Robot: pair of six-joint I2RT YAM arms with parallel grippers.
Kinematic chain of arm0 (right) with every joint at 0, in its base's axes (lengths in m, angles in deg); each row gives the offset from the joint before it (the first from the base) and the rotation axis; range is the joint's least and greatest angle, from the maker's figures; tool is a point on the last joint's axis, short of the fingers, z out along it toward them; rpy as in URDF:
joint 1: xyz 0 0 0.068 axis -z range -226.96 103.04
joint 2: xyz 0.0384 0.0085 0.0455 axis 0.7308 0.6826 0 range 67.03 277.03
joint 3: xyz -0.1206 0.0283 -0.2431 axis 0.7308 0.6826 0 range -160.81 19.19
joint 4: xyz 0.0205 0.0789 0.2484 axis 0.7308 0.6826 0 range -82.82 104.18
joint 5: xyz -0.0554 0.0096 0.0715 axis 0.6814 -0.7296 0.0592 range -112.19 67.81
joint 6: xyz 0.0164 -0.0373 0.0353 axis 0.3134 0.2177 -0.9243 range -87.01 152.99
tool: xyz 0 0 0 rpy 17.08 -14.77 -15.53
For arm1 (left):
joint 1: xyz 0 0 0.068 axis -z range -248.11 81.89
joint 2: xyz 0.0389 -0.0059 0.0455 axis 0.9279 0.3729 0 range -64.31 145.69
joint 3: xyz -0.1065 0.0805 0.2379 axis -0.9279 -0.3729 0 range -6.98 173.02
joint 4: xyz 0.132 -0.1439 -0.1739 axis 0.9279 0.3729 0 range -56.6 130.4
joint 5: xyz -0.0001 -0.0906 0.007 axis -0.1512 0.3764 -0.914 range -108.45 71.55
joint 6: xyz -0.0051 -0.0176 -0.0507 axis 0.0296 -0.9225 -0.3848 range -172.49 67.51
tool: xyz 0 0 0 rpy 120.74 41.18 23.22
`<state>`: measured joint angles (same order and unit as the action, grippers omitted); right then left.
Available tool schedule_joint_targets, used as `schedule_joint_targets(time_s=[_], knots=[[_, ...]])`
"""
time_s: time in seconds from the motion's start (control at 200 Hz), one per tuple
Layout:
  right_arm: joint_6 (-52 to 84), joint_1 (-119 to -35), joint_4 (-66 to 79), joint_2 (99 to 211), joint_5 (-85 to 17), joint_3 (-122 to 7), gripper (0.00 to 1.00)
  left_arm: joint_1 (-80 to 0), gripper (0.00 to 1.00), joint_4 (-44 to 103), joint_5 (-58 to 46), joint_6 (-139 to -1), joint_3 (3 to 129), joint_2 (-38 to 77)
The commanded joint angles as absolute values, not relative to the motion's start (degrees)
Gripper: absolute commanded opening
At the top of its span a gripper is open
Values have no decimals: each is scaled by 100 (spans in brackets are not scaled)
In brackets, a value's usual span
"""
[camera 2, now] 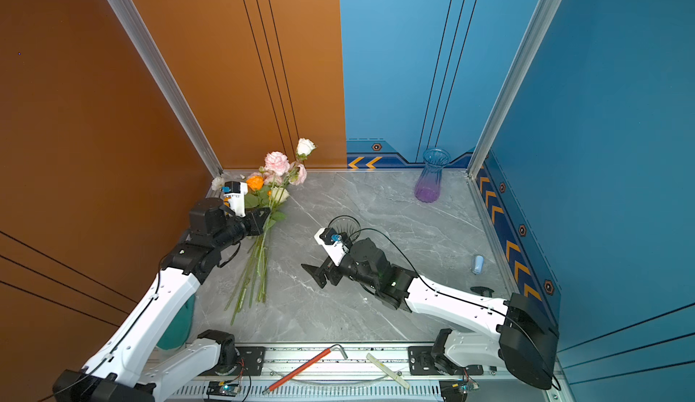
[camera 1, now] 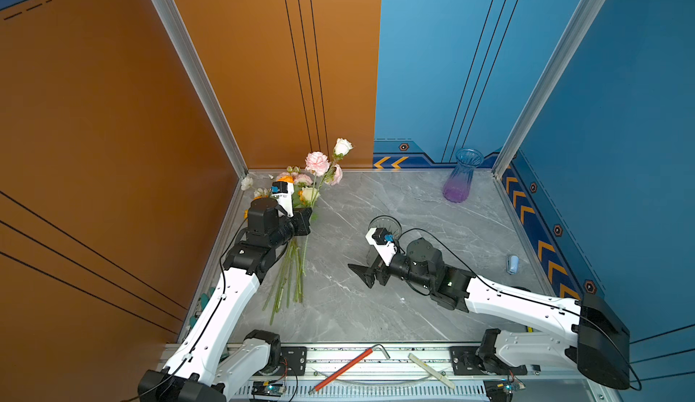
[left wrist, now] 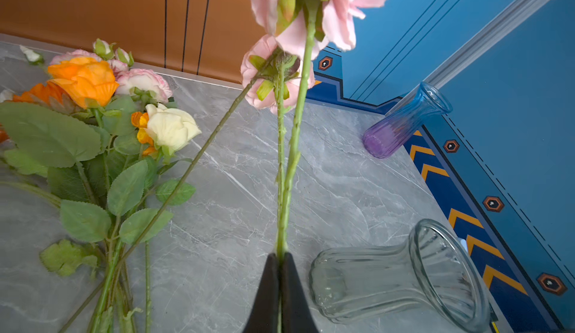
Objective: Arrange flowers in a vase
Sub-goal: Pick up the flower from the flowers.
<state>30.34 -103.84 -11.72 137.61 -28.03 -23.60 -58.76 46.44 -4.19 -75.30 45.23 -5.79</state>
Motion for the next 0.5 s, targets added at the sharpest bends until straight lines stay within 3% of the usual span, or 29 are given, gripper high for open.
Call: schedule_joint_targets(time_s=[0.0,0.235,0.496], knots=[[2953,-10373,-1112,13837,-2852,-2335,100,-6060,0,4369,-231,-7823,4449,-271],[2958,-10364,-1110,13836,-2860,-2335,100,-6520,0,3937,-201,-8287,4234,580],[2996,-10335,-1099,13846,-2860,-2328,100,-6395,0,3967,2293,-8245,5016,1859]])
